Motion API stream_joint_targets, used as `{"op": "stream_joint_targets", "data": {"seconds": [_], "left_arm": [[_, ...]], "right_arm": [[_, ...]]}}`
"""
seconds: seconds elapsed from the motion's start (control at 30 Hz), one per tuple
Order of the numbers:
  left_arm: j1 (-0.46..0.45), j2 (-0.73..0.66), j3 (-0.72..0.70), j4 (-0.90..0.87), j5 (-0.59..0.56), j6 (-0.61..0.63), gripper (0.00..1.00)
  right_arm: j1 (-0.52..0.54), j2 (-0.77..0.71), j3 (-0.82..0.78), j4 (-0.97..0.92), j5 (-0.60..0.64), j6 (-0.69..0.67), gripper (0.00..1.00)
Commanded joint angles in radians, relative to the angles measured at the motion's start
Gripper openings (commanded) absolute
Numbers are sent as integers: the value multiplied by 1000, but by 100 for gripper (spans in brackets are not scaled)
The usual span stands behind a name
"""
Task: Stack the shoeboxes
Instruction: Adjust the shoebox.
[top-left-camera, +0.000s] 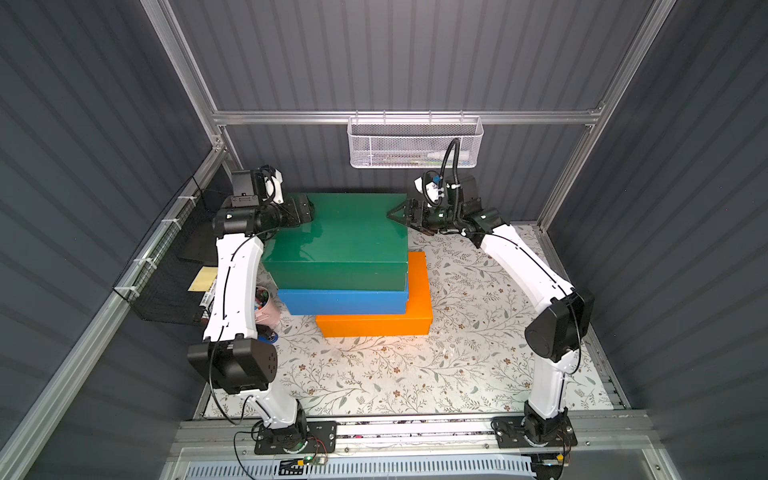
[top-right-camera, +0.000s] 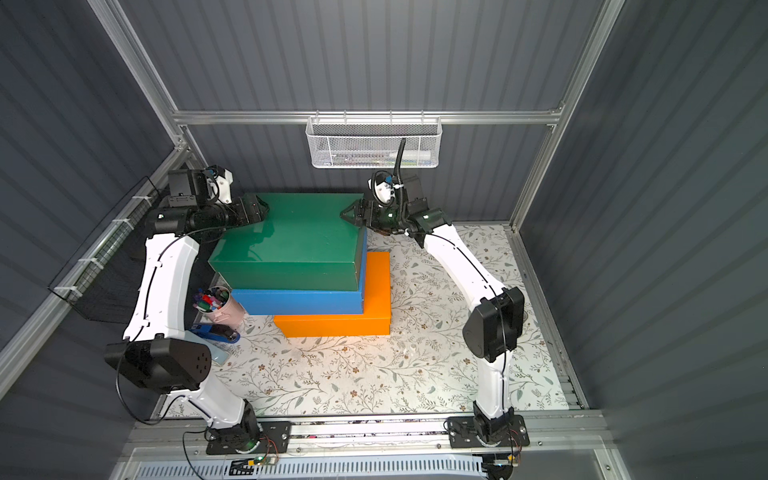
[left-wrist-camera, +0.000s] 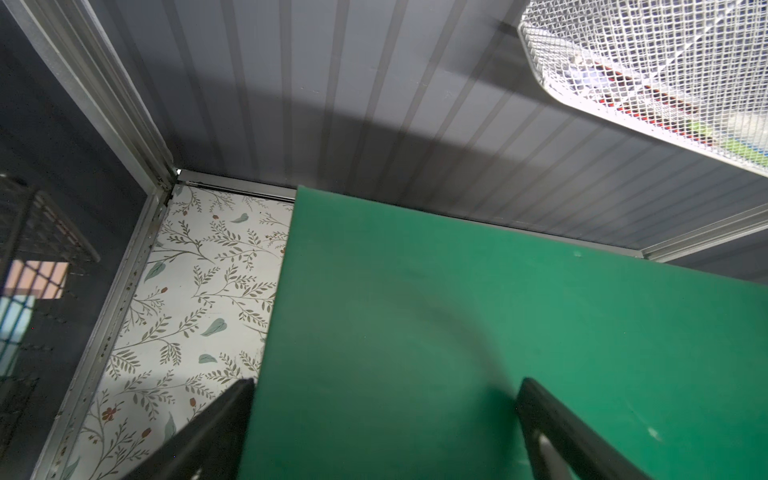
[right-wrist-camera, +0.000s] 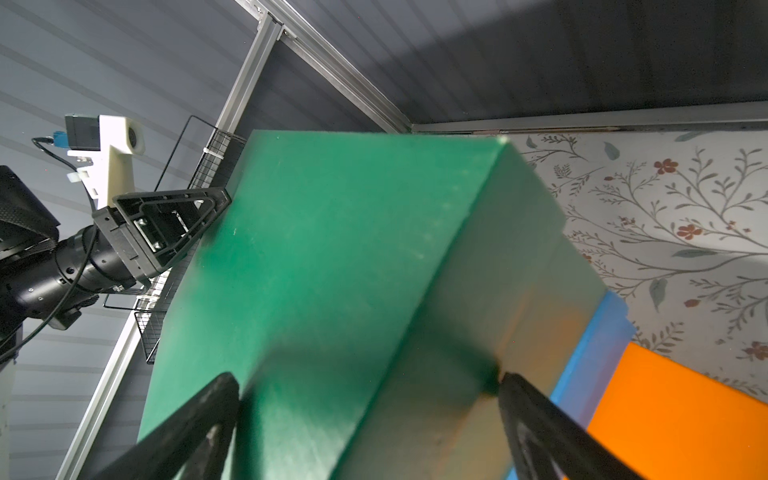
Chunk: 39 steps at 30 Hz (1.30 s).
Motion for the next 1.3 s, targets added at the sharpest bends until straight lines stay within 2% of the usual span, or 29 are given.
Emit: {"op": "stream_joint_targets", "data": {"seconds": [0.0, 0.43, 0.7, 0.87, 1.13, 1.27], "left_arm": [[-13, -19, 42, -29, -1, 5, 100], [-11, -160, 61, -66, -250, 1, 100], [-11, -286, -31, -75, -261, -30, 100], [-11, -380, -119, -120, -267, -104, 100], [-11, -578, -259, -235, -377, -268, 100], [-11, -649, -380, -259, -359, -357, 100]], "right_arm": [[-7, 18, 26, -43, 21, -34, 99], [-52, -35, 21, -69, 32, -80, 99], [-44, -50, -9, -46, -11, -60, 99], [-41, -80, -37, -31, 14, -58, 99], [-31, -131, -89, -14, 10, -48, 99], [-20, -160, -147, 32, -2, -37, 99]]}}
